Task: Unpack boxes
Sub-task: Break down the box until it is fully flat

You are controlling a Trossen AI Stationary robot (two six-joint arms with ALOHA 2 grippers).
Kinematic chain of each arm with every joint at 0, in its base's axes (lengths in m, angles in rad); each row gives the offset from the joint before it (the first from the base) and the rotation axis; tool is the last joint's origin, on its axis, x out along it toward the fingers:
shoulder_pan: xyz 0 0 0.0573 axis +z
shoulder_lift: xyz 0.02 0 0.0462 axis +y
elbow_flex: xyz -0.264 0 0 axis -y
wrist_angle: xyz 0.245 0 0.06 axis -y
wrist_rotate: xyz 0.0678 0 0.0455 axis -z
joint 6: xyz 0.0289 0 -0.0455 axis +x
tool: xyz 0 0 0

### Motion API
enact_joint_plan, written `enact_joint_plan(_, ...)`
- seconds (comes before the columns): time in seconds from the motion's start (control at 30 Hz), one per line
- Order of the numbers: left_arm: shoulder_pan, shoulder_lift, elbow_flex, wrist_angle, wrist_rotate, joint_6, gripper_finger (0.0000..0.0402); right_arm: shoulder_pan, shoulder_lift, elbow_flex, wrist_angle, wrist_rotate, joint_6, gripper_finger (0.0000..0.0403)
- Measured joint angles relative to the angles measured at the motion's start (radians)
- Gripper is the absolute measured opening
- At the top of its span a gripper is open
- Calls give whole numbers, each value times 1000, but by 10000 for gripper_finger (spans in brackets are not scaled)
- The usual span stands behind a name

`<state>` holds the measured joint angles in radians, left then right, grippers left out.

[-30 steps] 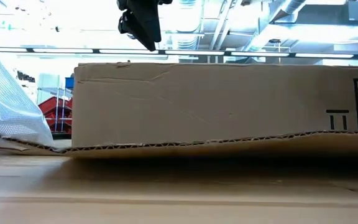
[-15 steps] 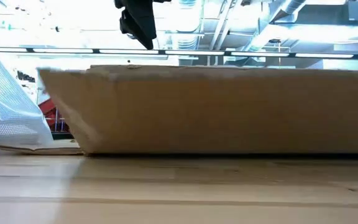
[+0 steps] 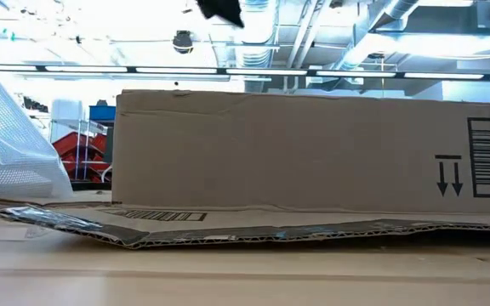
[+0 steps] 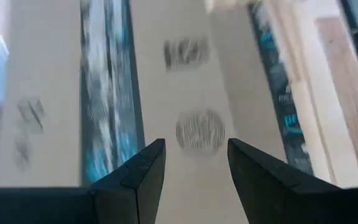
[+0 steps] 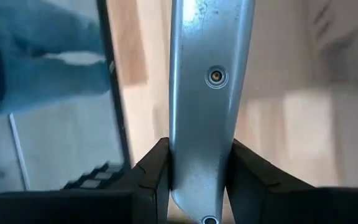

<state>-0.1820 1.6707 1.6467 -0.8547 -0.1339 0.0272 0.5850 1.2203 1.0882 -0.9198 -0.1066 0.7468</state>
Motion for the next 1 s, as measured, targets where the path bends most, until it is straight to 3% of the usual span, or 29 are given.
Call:
enact_joint_plan(0.2, -36, 0, 62, 74, -54, 250, 162, -185, -3, 1, 193, -30, -185, 99)
enact_joint_plan(0.4, -42, 0, 62, 182, -66, 433, 162, -276, -4, 1, 320, -81, -255, 99)
enact_joint_plan(1.0, -45, 19, 62, 286, -24, 549, 162, -314, -4, 3, 383, -118, -283, 99)
